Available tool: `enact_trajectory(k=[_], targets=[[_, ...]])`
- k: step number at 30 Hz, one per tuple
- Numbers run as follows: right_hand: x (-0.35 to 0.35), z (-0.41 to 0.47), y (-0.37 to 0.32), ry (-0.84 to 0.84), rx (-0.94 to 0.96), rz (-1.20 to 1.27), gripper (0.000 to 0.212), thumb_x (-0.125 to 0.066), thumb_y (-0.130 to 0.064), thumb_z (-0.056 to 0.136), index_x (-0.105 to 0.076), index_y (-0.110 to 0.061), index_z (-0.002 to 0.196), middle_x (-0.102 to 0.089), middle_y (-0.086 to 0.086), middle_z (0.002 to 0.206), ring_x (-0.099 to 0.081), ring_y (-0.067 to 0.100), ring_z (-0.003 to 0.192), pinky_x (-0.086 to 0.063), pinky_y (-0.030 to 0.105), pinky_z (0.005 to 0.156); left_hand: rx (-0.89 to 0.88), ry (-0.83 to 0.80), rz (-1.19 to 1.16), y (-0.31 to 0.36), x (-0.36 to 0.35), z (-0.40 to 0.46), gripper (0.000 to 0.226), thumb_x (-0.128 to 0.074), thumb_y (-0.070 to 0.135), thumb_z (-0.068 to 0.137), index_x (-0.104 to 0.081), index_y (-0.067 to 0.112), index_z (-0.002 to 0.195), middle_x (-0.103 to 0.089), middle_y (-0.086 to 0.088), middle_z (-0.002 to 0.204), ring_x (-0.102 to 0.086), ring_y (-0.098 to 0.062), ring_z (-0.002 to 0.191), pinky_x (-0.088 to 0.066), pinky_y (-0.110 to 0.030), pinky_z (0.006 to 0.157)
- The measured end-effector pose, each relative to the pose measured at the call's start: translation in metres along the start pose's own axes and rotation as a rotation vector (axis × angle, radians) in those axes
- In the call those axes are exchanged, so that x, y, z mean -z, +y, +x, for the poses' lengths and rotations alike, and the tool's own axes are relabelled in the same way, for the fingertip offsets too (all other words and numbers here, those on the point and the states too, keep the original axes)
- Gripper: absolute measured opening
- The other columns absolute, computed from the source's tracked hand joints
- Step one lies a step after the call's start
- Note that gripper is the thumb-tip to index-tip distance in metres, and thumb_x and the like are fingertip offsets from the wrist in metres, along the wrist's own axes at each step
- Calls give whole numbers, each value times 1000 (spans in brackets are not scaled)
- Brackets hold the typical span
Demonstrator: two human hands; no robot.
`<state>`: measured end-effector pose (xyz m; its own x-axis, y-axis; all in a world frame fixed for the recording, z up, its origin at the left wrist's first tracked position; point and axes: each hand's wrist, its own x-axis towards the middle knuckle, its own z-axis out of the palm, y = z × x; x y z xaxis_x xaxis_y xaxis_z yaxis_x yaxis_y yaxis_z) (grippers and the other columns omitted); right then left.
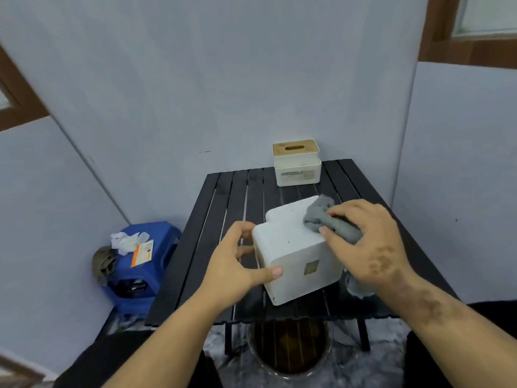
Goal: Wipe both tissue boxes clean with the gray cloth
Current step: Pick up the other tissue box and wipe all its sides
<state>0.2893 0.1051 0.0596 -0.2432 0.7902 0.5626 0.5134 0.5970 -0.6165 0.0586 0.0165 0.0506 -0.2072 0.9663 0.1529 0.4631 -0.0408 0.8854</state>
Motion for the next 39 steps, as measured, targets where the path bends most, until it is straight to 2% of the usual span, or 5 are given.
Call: enact_trajectory(k=[12,21,27,35,39], targets=[[24,44,36,-256,186,-15,22,-73,-19,82,-72,-29,102,-68,-15,101,-61,13,95,-48,49,86,-27,121,-30,-10,-18,-2,67,-96,39,58,-56,43,112,-63,24,117,-65,-1,105,-45,-16,81],[-12,18,-19,-410,518,-51,34,-56,-9,78,-72,-22,105,-69,-12,105,-47,6,87,-35,24,79,-85,175,-42,-15,-26,-3,65,-99,27,62,-60,37,113,-68,13,116,-66,-9,103,-44,-7,82],[23,44,45,-182,130,-75,32,-78,-16,82,-67,-41,100,-69,-16,97,-64,19,95,-47,33,89,-32,179,-46,-15,-27,-6,67,-98,29,63,-58,41,114,-63,21,119,-59,4,105,-40,-9,83],[-28,33,-17,-390,388,-138,22,-60,-37,90,-69,-35,110,-68,-19,105,-55,22,87,-37,31,82,-43,186,-89,-15,-31,-6,69,-95,38,58,-59,36,117,-65,17,120,-61,-1,103,-41,-8,82],[-6,69,21,-228,41,-34,24,-71,-30,88,-73,-31,112,-71,-9,106,-61,19,99,-46,40,98,-26,201,-96,-16,-32,-7,70,-95,40,56,-57,45,115,-63,21,120,-59,1,106,-42,-21,88]])
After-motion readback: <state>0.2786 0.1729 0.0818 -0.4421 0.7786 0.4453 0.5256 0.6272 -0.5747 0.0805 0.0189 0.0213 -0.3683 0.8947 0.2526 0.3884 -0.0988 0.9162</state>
